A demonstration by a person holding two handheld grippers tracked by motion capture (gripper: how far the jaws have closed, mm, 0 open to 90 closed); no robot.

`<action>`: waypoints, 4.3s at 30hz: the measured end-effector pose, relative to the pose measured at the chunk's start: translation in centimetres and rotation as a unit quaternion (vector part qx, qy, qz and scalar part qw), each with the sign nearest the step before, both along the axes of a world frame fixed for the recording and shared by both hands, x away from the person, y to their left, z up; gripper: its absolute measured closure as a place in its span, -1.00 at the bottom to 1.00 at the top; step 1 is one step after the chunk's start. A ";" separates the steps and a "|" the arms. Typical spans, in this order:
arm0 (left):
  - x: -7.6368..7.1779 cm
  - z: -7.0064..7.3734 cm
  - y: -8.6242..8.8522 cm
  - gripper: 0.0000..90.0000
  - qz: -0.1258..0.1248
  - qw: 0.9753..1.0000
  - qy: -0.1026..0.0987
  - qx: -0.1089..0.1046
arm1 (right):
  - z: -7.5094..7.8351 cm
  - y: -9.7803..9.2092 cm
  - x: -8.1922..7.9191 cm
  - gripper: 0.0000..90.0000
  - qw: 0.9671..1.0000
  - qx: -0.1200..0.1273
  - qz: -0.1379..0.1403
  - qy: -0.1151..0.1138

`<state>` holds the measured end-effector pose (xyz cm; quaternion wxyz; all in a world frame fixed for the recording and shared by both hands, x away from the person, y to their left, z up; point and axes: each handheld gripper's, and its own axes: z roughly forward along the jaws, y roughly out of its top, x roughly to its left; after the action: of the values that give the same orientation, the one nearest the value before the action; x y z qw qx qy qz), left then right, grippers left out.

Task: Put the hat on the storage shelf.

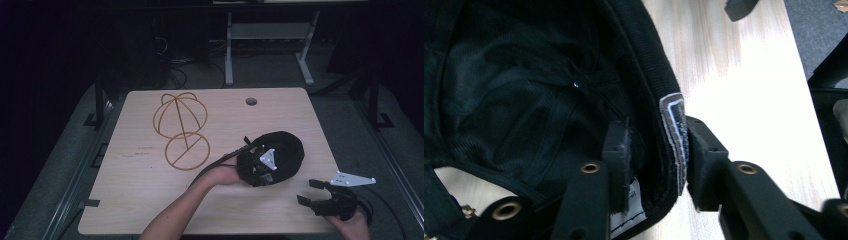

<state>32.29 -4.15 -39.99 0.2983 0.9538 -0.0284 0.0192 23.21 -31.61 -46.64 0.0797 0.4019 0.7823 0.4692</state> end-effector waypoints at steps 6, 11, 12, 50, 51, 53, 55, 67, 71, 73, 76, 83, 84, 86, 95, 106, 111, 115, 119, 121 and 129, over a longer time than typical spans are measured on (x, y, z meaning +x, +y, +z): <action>-0.4 0.5 0.0 0.71 -0.001 1.000 -0.005 0.001 | 0.1 0.3 -0.1 -0.67 1.000 -0.004 -0.001 -0.009; -0.5 1.1 0.1 0.79 -0.004 1.000 0.005 -0.003 | 0.3 0.8 -0.3 -0.67 1.000 -0.001 -0.002 -0.020; -0.5 1.3 0.1 0.80 -0.003 1.000 0.005 -0.005 | 0.3 0.9 -0.3 -0.68 1.000 -0.001 -0.004 -0.019; -1.0 9.7 3.5 0.81 -0.035 0.985 0.075 -0.150 | 4.3 5.0 3.6 -0.55 0.990 0.085 0.033 -0.104; -1.0 9.7 3.5 0.81 -0.035 0.985 0.075 -0.150 | 4.2 5.0 3.6 -0.50 0.990 0.085 0.035 -0.103; -1.6 9.9 2.9 0.81 -0.055 0.986 0.070 -0.143 | 4.1 5.0 3.6 -0.37 0.990 0.088 0.041 -0.105; -1.7 10.0 2.6 0.81 -0.061 0.986 0.069 -0.143 | 4.1 4.9 3.6 -0.22 0.989 0.092 0.049 -0.105; -2.1 10.8 3.0 0.81 -0.070 0.985 0.061 -0.147 | 4.6 4.7 2.9 0.92 0.981 0.117 0.074 -0.136; -2.0 10.6 4.0 0.81 -0.063 0.985 0.060 -0.151 | 4.7 4.4 2.8 0.98 0.981 0.119 0.071 -0.136; -1.9 10.5 4.5 0.78 -0.057 0.984 0.061 -0.158 | 4.9 4.1 2.7 0.99 0.981 0.122 0.067 -0.136; -1.9 10.3 5.3 0.70 -0.043 0.985 0.054 -0.160 | 5.5 3.9 2.6 0.99 0.981 0.118 0.060 -0.140; -2.0 9.5 7.2 0.50 -0.014 0.987 0.036 -0.153 | 7.0 3.8 2.5 1.00 0.983 0.098 0.066 -0.140; -2.0 9.4 7.3 0.48 -0.010 0.988 0.035 -0.151 | 7.2 3.8 2.6 1.00 0.983 0.095 0.066 -0.140; -2.1 9.1 7.6 0.41 -0.005 0.989 0.027 -0.146 | 7.5 3.9 2.7 1.00 0.985 0.088 0.066 -0.136; -2.7 8.8 9.9 0.05 0.034 0.988 -0.001 -0.152 | 9.1 3.9 2.7 1.00 0.985 0.061 0.070 -0.148; -3.2 7.3 13.3 -0.11 0.075 0.985 -0.015 -0.157 | 11.6 3.1 3.0 1.00 0.983 0.040 0.072 -0.161; -3.7 6.4 14.9 -0.12 0.090 0.982 -0.017 -0.164 | 12.6 3.2 3.3 1.00 0.984 0.033 0.073 -0.162; -4.1 5.4 16.0 -0.15 0.103 0.981 -0.020 -0.163 | 13.6 3.3 3.8 1.00 0.983 0.031 0.074 -0.164; -4.6 4.6 16.8 -0.16 0.112 0.981 -0.024 -0.159 | 14.7 3.7 4.3 1.00 0.982 0.025 0.077 -0.169; -4.9 4.1 17.1 -0.17 0.113 0.981 -0.025 -0.157 | 15.2 4.0 4.7 1.00 0.982 0.024 0.080 -0.169; -5.4 2.5 18.1 -0.18 0.122 0.981 -0.025 -0.152 | 16.8 5.9 6.2 1.00 0.981 0.021 0.095 -0.170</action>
<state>26.88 13.99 -37.49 0.4345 0.8929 0.0836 0.0832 29.37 -25.72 -29.82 0.1583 0.2420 0.7820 0.5522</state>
